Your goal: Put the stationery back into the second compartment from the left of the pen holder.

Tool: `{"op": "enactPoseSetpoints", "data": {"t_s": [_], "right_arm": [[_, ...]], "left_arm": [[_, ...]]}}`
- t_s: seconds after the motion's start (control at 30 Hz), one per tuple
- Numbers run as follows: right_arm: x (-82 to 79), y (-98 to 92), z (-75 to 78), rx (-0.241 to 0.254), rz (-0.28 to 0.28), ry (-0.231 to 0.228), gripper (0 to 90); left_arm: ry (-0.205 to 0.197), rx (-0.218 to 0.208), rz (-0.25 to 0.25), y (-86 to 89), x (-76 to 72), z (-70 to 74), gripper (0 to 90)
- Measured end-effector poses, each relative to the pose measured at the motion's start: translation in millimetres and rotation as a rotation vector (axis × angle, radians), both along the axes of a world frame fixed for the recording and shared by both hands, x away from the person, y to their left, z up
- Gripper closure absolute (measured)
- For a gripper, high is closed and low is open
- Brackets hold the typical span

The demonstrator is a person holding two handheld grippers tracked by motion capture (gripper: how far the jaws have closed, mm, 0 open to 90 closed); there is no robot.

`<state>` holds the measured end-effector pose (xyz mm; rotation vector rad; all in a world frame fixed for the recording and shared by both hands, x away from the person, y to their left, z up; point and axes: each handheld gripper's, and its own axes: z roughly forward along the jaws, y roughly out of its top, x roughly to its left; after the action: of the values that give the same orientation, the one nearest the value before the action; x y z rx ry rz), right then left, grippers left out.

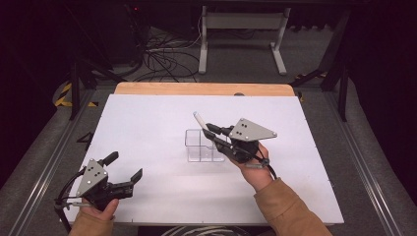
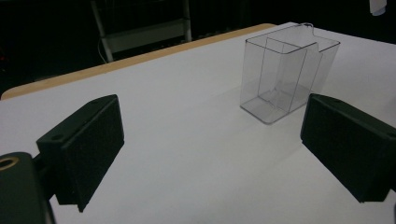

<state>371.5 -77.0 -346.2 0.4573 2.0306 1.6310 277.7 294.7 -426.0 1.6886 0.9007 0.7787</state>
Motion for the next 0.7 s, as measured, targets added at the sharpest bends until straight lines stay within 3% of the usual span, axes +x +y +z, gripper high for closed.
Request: {"op": "enactPoseSetpoints", "data": {"t_s": [0.43,0.6,0.7], "right_arm": [[18.7,3.0,-4.8,0.063,-0.054,0.016,78.5],[22.4,3.9,-6.6,0.067,-0.064,0.025,78.5],[24.8,5.1,-7.8,0.065,-0.064,0.009,78.5]], "left_arm": [[-0.001,0.001,0.0,0.1,0.0,0.0,6.8],[-0.003,0.002,0.002,0.4,0.2,0.0,6.8],[-0.005,-0.001,0.002,-0.2,0.3,0.0,6.8]]}}
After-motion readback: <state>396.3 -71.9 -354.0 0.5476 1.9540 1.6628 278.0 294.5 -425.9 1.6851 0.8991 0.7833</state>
